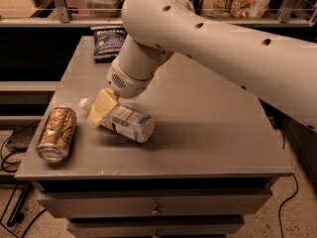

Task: Move blue plastic bottle near orange can

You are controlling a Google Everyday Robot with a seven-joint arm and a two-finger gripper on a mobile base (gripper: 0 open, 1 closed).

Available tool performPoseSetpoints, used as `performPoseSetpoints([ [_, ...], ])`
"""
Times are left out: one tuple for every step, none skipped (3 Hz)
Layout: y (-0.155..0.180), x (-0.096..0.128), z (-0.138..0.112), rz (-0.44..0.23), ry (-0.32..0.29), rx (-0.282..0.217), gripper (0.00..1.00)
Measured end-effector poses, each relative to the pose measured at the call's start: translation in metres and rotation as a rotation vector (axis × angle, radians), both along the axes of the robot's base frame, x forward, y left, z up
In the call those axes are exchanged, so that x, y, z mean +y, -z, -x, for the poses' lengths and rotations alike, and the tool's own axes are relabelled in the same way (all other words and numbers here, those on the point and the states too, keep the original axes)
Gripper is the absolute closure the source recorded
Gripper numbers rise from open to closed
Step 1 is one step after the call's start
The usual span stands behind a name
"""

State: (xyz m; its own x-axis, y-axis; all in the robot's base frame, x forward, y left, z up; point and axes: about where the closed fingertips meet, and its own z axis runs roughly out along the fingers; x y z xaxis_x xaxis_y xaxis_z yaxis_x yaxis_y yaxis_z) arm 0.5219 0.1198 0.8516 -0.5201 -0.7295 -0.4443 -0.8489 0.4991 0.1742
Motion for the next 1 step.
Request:
performPoseSetpoints([
  [0.0008, 0.0012, 0.0009, -0.007, -0.001, 0.009, 0.0],
])
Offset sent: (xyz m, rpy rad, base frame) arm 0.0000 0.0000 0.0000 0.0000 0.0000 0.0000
